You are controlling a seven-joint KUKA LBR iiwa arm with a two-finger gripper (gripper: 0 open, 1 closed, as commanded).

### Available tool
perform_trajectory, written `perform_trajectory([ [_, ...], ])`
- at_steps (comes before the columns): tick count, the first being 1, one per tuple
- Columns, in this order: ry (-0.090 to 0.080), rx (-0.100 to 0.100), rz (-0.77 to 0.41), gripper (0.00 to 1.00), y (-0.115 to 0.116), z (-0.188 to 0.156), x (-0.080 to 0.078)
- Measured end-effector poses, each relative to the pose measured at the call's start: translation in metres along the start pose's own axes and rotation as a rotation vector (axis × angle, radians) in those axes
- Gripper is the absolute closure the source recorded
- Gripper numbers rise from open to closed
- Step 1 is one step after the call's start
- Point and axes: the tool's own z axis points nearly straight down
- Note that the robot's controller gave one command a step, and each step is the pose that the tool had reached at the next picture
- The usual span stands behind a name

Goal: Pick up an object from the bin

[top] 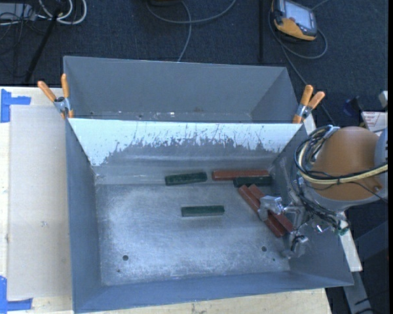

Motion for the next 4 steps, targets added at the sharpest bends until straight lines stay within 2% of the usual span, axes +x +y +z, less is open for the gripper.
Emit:
perform_trajectory([
  [1, -0.005, 0.001, 0.019, 0.0, -0.007, -0.014, -0.042],
  [2, -0.007, 0.0, 0.115, 0.0, 0.02, -0.05, -0.093],
  [3, -0.001, -0.004, 0.284, 0.0, 0.094, -0.031, -0.134],
  [4, 0.003, -0.002, 0.004, 0.0, 0.108, 0.01, -0.117],
])
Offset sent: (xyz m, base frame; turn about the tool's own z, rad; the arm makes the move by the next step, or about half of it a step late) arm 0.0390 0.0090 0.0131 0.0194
